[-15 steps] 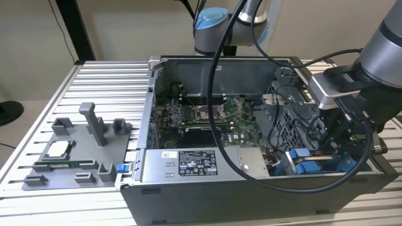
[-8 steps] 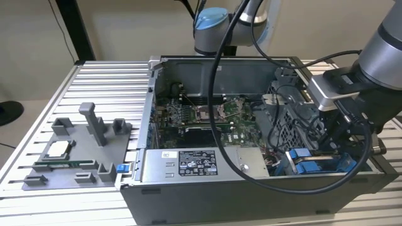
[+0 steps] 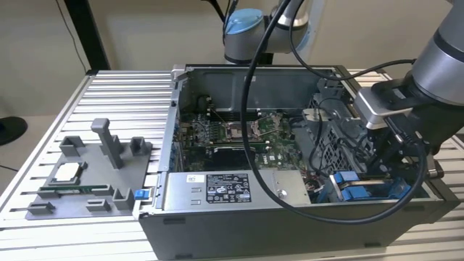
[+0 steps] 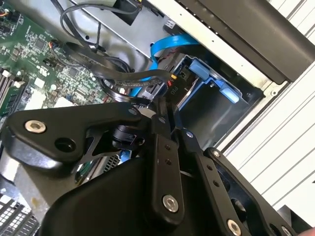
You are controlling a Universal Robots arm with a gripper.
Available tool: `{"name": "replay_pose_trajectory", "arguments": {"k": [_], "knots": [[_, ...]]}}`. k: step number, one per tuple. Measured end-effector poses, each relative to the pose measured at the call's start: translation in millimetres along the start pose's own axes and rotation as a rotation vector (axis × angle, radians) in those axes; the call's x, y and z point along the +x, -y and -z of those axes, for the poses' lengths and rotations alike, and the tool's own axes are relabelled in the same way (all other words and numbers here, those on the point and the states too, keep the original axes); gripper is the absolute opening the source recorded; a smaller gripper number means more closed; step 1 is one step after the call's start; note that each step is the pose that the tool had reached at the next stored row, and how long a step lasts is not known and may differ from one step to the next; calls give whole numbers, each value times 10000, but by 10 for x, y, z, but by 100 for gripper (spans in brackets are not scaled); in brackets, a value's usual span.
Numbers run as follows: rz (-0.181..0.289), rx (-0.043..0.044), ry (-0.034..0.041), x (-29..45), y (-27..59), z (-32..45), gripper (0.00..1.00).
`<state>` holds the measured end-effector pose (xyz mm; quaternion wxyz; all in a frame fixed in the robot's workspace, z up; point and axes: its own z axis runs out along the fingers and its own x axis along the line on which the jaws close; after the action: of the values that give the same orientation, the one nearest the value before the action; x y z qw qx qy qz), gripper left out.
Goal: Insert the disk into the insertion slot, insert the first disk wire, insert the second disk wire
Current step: 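Insert the second disk wire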
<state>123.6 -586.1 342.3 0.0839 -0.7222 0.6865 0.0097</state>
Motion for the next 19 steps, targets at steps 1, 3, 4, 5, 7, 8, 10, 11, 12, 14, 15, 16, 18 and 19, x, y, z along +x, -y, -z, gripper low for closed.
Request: {"name": "replay_pose_trajectory", "arguments": {"k": [1, 3, 4, 5, 7, 8, 10, 11, 12, 14, 15, 16, 18, 19], "knots": [[0, 0, -1, -3, 0, -3, 0], [4, 0, -1, -5, 2, -9, 0], [7, 0, -4, -5, 3, -11, 0], [10, 0, -6, -5, 4, -13, 0], [20, 0, -2, -5, 8, -20, 0], [28, -2, 7, -4, 10, -26, 0], [46, -4, 3, -3, 12, -30, 0], [50, -4, 4, -3, 12, -36, 0], [53, -3, 1, -1, 11, -45, 0], [57, -5, -14, 3, 8, -69, 0], [58, -4, -11, 4, 7, -80, 0], [58, -4, -6, 5, 6, -88, 0], [58, -3, 3, 5, 6, -93, 0], [58, -3, 6, 5, 6, -92, 0]]}}
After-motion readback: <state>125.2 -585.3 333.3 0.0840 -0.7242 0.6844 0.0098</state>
